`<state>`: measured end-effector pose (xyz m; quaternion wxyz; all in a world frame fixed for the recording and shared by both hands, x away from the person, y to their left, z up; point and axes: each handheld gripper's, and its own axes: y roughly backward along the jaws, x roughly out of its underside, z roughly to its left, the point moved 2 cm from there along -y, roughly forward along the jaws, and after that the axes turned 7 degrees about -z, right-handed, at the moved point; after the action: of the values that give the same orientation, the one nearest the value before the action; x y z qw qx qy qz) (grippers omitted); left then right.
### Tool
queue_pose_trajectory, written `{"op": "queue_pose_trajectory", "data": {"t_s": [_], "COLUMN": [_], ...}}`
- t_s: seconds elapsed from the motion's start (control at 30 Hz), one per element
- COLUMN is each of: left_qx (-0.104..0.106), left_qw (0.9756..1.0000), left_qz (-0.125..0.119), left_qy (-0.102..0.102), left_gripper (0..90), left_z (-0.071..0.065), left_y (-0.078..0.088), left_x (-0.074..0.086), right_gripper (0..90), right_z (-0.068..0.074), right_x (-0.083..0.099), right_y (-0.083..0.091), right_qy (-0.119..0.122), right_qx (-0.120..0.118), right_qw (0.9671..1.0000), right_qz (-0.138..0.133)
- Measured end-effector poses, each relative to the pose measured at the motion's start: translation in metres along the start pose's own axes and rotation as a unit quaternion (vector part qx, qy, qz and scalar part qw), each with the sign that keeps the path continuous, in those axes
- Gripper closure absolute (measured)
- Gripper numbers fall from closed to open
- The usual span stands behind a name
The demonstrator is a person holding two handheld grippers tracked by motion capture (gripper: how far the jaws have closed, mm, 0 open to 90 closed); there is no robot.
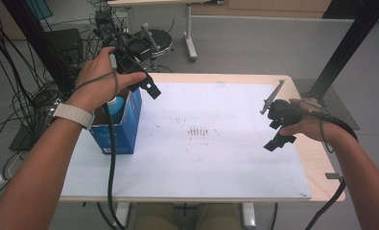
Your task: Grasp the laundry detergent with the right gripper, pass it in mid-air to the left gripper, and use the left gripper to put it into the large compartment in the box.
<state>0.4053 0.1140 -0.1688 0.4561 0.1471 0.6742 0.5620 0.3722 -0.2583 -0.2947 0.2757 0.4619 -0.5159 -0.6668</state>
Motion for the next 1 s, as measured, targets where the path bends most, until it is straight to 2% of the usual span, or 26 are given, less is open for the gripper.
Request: {"op": "queue_pose_trajectory", "data": {"t_s": [0.23, 0.43, 0.6, 0.7, 0.83, 1.0], "left_qx": [0.024, 0.039, 0.049, 0.054, 0.059, 0.069], "left_qw": [0.9988, 0.9948, 0.9914, 0.9902, 0.9869, 0.9842], "left_qz": [0.013, 0.035, 0.046, 0.055, 0.071, 0.072], "left_qy": [-0.041, -0.087, -0.112, -0.117, -0.133, -0.146], "left_gripper": [9.0, 9.1, 9.5, 9.5, 9.4, 9.4], "left_z": [-0.011, -0.024, -0.032, -0.038, -0.045, -0.053], "left_y": [-0.015, -0.027, -0.037, -0.044, -0.056, -0.065], "left_x": [-0.001, 0.002, 0.003, 0.004, 0.005, 0.008], "right_gripper": [10.9, 10.9, 10.9, 10.9, 10.8, 10.8], "right_z": [0.0, -0.001, -0.001, -0.001, -0.002, -0.003], "right_x": [0.004, 0.004, 0.002, 0.0, -0.001, -0.002], "right_y": [0.001, -0.003, -0.007, -0.008, -0.01, -0.012], "right_qy": [-0.007, -0.011, -0.009, -0.008, -0.009, -0.01], "right_qx": [0.002, 0.0, -0.003, -0.004, -0.005, -0.006], "right_qw": [1.0, 0.9999, 1.0, 1.0, 0.9999, 0.9999], "right_qz": [-0.004, -0.001, 0.0, -0.001, 0.0, 0.001]}}
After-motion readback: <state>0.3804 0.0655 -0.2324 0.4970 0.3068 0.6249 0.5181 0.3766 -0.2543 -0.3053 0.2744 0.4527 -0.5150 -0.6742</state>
